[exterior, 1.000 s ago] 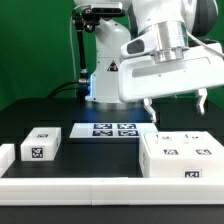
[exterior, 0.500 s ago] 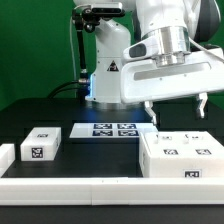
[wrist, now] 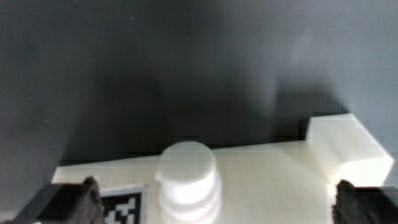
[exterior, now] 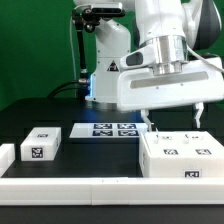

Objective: Assemble cabinet

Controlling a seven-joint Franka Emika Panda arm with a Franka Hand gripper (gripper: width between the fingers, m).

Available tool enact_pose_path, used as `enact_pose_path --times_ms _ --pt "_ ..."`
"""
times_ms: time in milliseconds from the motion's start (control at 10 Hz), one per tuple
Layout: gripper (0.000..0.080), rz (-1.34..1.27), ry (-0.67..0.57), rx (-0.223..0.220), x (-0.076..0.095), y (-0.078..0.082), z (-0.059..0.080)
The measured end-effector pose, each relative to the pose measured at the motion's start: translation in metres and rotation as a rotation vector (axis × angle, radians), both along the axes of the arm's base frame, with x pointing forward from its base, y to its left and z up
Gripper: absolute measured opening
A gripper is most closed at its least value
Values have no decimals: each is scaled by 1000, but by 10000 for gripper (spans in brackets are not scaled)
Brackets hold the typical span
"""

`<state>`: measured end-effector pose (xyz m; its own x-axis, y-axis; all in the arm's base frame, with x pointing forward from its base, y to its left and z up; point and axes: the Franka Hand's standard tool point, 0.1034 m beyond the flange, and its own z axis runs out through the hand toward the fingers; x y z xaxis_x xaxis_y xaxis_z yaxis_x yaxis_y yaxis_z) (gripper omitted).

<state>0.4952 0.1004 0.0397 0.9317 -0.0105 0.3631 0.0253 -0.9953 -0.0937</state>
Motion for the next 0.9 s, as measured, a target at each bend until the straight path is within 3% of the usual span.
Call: enact_pose_path --times_ms 100,500,800,900 --pt "649 1 -15 -11 -1 -5 -8" --pt "649 9 -1 -8 -2 -1 -9" --pt "649 24 -20 -15 15 5 -13" --pt "649 22 -11 -16 13 4 -20"
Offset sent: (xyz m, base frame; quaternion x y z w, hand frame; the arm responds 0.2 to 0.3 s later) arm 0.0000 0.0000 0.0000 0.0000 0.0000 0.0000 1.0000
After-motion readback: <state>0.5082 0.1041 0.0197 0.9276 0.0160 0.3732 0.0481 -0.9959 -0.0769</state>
